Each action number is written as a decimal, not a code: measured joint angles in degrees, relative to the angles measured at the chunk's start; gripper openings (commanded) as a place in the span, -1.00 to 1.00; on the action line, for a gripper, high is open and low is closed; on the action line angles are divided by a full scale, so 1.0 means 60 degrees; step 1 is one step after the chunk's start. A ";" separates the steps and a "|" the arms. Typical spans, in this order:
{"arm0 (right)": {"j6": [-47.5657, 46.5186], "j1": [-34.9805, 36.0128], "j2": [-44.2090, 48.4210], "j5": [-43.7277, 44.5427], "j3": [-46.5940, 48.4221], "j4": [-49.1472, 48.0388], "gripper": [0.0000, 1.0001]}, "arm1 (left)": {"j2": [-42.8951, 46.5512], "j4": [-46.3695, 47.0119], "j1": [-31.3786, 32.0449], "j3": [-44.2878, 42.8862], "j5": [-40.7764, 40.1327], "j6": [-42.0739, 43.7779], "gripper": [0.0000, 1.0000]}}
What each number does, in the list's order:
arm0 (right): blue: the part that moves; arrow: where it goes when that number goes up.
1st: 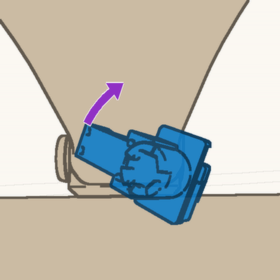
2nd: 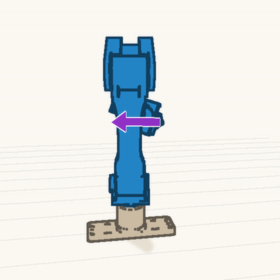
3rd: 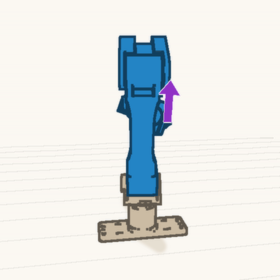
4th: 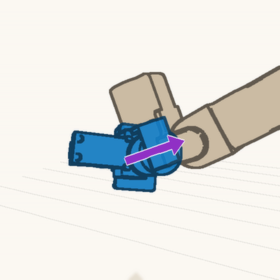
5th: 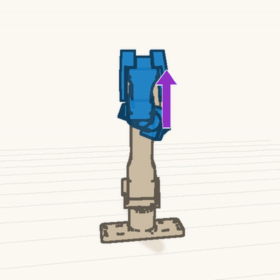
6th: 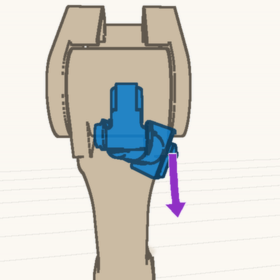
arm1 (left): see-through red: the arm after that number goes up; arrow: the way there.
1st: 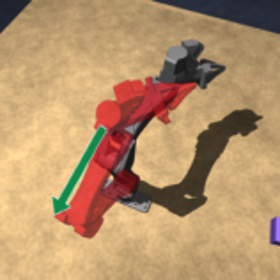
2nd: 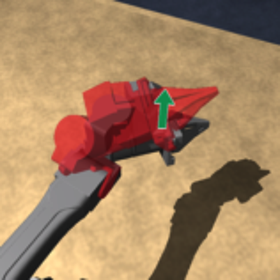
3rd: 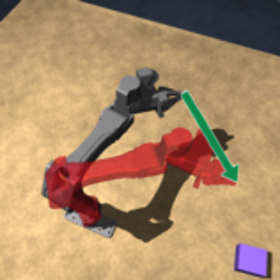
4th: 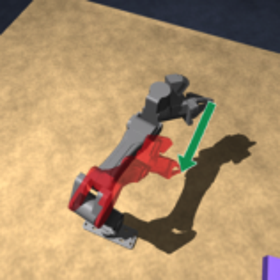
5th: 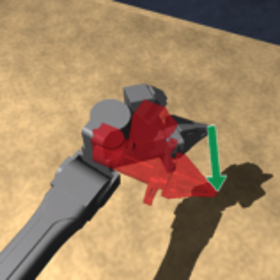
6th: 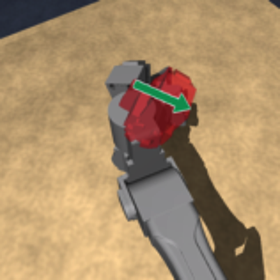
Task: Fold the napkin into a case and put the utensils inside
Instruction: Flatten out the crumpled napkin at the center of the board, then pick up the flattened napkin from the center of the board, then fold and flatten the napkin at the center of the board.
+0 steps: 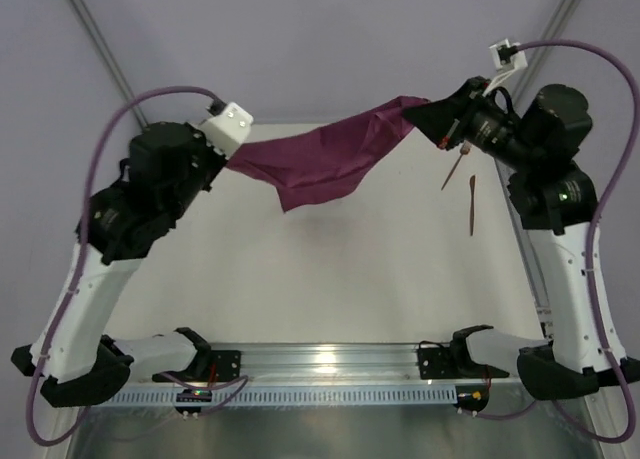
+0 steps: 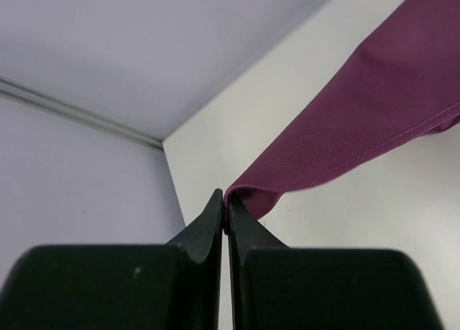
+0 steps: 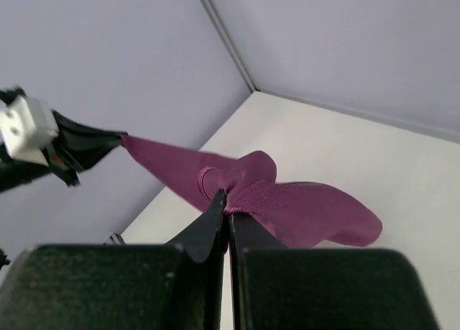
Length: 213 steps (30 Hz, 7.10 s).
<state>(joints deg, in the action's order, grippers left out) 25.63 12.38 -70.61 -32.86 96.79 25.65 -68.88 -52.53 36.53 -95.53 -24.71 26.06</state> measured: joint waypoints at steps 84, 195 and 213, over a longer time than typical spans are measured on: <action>-0.8156 0.2055 0.3140 0.2790 -0.7373 0.1708 0.49 | 0.0976 0.1792 -0.3654 0.9169 0.6386 0.1005 -1.00; -0.7399 0.0197 -0.8353 0.4350 -0.0222 -0.0506 -0.94 | -0.7512 0.5005 -0.4659 0.1319 0.2954 -0.1526 -1.00; -0.6583 0.0102 -1.0178 0.4605 0.2320 0.0546 -0.94 | -0.9045 0.5009 -0.4666 -0.0018 0.2441 -0.1545 -1.00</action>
<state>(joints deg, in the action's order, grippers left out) -13.87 12.99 -131.68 -5.23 110.72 28.93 -123.15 -22.48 8.54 -95.64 -10.07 16.80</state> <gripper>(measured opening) 0.037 0.008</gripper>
